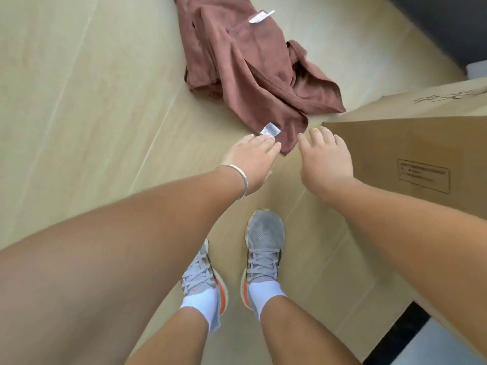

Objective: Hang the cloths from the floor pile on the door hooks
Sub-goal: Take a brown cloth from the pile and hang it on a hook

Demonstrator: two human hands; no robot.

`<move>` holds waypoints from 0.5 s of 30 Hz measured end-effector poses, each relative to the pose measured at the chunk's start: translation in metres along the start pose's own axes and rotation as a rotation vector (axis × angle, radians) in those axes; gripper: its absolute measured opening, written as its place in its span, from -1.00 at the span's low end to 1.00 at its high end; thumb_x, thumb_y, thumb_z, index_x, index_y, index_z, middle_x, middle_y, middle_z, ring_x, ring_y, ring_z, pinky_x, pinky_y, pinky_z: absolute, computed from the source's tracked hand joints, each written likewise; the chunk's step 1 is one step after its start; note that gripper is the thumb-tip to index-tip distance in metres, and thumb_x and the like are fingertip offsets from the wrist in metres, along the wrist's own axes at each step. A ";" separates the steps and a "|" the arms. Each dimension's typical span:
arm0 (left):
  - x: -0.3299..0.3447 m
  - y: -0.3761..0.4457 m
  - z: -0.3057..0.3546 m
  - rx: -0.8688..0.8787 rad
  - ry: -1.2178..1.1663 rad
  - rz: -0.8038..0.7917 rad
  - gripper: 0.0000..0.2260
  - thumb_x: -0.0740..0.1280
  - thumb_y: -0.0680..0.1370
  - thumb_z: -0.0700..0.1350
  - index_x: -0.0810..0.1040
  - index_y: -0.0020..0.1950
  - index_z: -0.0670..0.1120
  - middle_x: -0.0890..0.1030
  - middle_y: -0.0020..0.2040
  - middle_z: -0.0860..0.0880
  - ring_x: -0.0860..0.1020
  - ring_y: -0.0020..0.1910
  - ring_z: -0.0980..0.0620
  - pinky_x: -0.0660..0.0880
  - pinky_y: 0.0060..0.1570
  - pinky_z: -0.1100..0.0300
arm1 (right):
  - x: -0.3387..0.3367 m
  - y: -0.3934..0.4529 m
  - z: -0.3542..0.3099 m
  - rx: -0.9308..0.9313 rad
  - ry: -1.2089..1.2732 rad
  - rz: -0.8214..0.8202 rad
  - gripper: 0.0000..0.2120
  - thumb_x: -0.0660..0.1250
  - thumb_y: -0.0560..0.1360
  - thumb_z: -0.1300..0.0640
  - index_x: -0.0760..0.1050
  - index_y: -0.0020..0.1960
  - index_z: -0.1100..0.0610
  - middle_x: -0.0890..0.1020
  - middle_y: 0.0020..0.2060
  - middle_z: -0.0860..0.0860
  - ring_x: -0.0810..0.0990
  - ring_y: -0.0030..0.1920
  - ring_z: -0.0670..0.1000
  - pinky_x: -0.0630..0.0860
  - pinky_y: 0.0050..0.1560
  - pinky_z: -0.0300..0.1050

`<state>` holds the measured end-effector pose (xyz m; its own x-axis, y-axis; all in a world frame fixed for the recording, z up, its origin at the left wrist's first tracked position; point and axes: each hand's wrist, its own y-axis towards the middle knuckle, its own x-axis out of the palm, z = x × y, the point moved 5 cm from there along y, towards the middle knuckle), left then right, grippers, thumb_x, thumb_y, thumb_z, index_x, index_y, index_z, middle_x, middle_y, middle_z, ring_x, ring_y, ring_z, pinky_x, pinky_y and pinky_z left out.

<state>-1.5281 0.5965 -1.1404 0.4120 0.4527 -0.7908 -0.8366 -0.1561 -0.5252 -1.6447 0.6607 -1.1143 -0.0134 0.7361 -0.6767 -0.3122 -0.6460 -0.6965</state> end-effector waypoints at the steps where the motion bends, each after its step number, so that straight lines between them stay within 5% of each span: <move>1: 0.009 0.013 0.003 0.012 -0.025 0.020 -0.43 0.12 0.63 0.06 0.01 0.55 -0.13 0.11 0.55 -0.07 0.07 0.52 -0.02 0.01 0.48 0.08 | 0.008 0.011 0.003 -0.002 -0.006 0.016 -0.44 0.18 0.52 0.15 0.14 0.49 0.13 0.26 0.44 0.16 0.17 0.47 0.17 0.22 0.40 0.07; 9: 0.048 0.093 -0.001 -0.078 0.071 0.185 -0.22 0.33 0.46 0.20 0.11 0.52 -0.13 0.14 0.53 -0.08 0.13 0.48 -0.03 0.14 0.39 0.02 | 0.035 0.067 0.024 -0.015 0.065 0.170 -0.50 -0.02 0.56 0.18 0.17 0.49 0.20 0.26 0.45 0.20 0.18 0.47 0.19 0.25 0.35 0.05; 12: 0.037 0.090 -0.009 -0.032 0.081 0.273 -0.58 0.21 0.52 0.04 0.43 0.37 0.02 0.41 0.41 0.03 0.41 0.32 0.06 0.39 0.14 0.11 | 0.030 0.064 0.023 -0.002 0.094 0.183 -0.49 0.03 0.54 0.19 0.17 0.49 0.17 0.25 0.45 0.18 0.18 0.47 0.18 0.27 0.32 0.04; 15: 0.027 0.074 -0.025 -0.055 0.023 0.250 -0.67 0.09 0.57 -0.09 0.53 0.24 0.09 0.44 0.38 0.08 0.46 0.25 0.04 0.38 0.07 0.11 | 0.019 0.049 0.017 0.030 0.120 0.172 -0.44 0.12 0.51 0.23 0.14 0.50 0.11 0.20 0.47 0.15 0.14 0.49 0.15 0.27 0.31 0.02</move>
<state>-1.5697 0.5752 -1.2079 0.2031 0.3744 -0.9048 -0.8929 -0.3085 -0.3280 -1.6760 0.6467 -1.1574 0.0438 0.5848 -0.8100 -0.3429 -0.7527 -0.5620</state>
